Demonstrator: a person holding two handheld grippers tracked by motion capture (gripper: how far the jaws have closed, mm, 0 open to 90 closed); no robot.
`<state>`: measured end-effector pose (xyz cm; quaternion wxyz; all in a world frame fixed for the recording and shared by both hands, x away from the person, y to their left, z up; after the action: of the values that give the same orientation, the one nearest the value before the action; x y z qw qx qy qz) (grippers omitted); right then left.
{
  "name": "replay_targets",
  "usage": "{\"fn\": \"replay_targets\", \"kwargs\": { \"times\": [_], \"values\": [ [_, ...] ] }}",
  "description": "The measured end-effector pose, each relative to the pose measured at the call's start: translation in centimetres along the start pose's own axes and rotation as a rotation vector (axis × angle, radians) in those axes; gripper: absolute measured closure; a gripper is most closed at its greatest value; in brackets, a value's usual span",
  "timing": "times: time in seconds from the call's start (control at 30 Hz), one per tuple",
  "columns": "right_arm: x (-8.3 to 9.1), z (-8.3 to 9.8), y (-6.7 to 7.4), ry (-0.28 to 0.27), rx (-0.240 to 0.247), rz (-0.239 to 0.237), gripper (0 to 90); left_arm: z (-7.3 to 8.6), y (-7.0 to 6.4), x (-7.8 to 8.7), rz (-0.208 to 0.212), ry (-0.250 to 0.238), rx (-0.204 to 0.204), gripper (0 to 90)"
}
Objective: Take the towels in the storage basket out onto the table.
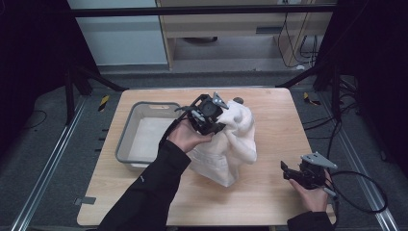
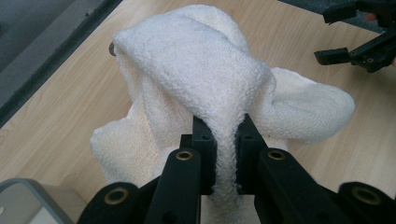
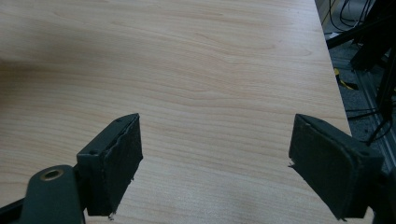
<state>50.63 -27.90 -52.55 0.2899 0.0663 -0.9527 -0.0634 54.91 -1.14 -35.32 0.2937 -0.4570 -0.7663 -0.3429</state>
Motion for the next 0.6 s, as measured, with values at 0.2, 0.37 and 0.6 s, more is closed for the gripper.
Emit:
{"fn": "replay_targets", "kwargs": {
  "times": [0.2,0.37,0.6],
  "values": [
    [0.0,0.1,0.0,0.003,0.005,0.001,17.2,0.7,-0.7,-2.5,0.029,0.015,0.001,81.6],
    [-0.1,0.1,-0.1,0.005,0.009,0.0,17.2,1.6,-1.3,-4.5,0.06,0.021,0.007,81.2],
    [-0.2,0.3,0.1,0.012,0.01,-0.003,17.2,3.1,-2.4,-7.6,0.089,0.064,0.009,79.8]
  ]
}}
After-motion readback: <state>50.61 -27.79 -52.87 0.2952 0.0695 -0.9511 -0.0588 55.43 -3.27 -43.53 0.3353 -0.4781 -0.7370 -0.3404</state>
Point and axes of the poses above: each handheld gripper's, and its own axes: x roughly backward along the jaws, z roughly out of its underside, y roughly to its left, the point moved 9 cm from there along -x, roughly forward along the jaws, and after that the axes turned 12 degrees about -x, right-handed, at the moved point
